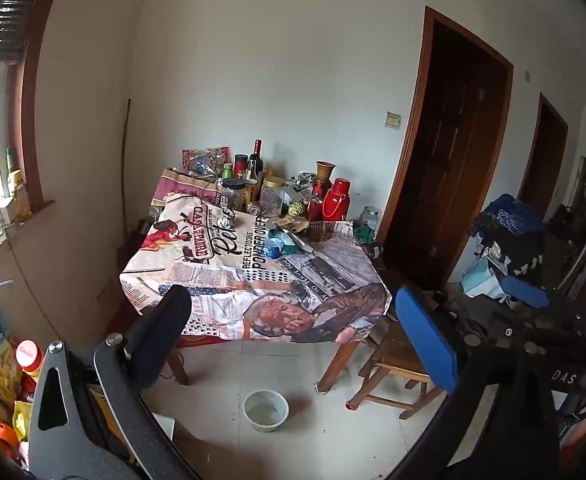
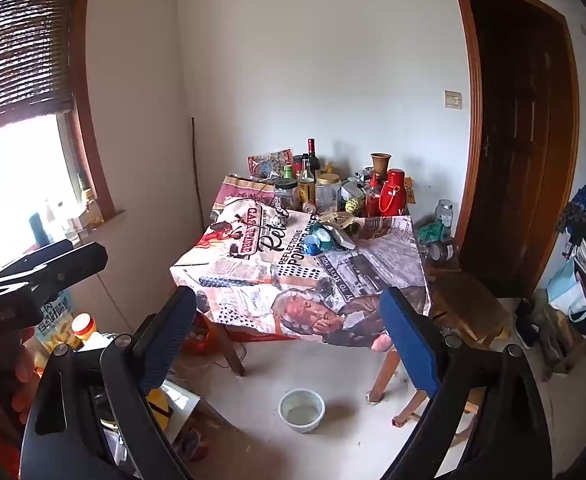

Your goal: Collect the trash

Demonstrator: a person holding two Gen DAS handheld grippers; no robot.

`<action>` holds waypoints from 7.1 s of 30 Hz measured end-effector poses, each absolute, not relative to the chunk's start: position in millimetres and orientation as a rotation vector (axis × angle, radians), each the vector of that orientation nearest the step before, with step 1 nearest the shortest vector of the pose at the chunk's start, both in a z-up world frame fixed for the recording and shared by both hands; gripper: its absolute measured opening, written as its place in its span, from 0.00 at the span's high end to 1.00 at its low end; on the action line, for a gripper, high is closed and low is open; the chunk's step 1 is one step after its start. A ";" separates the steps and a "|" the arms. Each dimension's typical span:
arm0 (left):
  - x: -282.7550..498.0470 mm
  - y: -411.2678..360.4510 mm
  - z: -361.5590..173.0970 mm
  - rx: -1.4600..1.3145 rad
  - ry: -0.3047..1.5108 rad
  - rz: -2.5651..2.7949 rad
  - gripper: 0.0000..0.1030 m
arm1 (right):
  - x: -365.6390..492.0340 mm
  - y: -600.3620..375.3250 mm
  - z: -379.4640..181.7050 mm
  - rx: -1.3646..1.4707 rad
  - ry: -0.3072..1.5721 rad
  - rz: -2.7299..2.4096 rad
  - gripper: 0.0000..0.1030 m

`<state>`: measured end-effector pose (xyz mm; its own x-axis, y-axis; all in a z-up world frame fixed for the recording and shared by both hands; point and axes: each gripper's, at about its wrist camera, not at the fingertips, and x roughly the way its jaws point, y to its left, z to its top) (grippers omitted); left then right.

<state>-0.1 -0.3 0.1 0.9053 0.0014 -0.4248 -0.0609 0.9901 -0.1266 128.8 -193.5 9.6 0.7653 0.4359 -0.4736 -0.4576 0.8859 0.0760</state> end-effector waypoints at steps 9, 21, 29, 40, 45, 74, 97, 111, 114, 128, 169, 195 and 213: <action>0.9 -2.3 1.8 -0.176 0.437 0.017 0.00 | 127.0 -195.1 14.5 -0.019 0.524 0.485 0.11; -10.5 -3.9 4.8 -0.164 0.438 0.005 0.00 | 124.8 -194.8 15.0 -0.011 0.521 0.487 0.11; -5.7 -5.4 7.9 -0.150 0.441 -0.010 0.00 | 122.4 -193.5 17.0 -0.013 0.516 0.491 0.11; -5.4 -8.5 8.9 -0.141 0.432 -0.013 0.00 | 123.1 -192.2 18.2 -0.008 0.517 0.493 0.11; -5.1 -10.5 8.1 -0.138 0.429 -0.012 0.00 | 123.3 -192.5 18.1 -0.007 0.517 0.491 0.11; -1.3 -12.4 8.9 -0.148 0.435 -0.028 0.00 | 126.6 -190.7 13.8 -0.014 0.522 0.473 0.11; 94.9 56.7 -19.5 -0.139 0.524 0.036 0.00 | 185.6 -158.8 -4.3 -0.012 0.608 0.280 0.11; 276.9 44.6 -23.3 -0.152 0.545 0.069 0.01 | 337.2 -159.7 -10.5 -0.030 0.616 0.302 0.11; 321.8 41.2 -23.8 -0.153 0.550 0.105 0.01 | 379.0 -160.8 -9.5 -0.043 0.612 0.327 0.11; 482.2 53.2 -81.9 -0.128 0.720 0.067 0.09 | 531.2 -156.0 -71.7 0.064 0.793 0.324 0.11; 755.2 17.0 -279.1 0.184 1.122 -0.595 0.51 | 695.4 -106.7 -284.1 0.335 1.243 0.387 0.22; 704.0 115.3 -259.1 0.014 1.141 -0.221 0.98 | 702.6 -60.1 -257.9 0.209 1.197 0.496 0.52; 755.7 104.3 -299.6 0.191 1.187 -0.312 0.44 | 691.6 -99.5 -210.4 0.283 1.060 0.336 0.52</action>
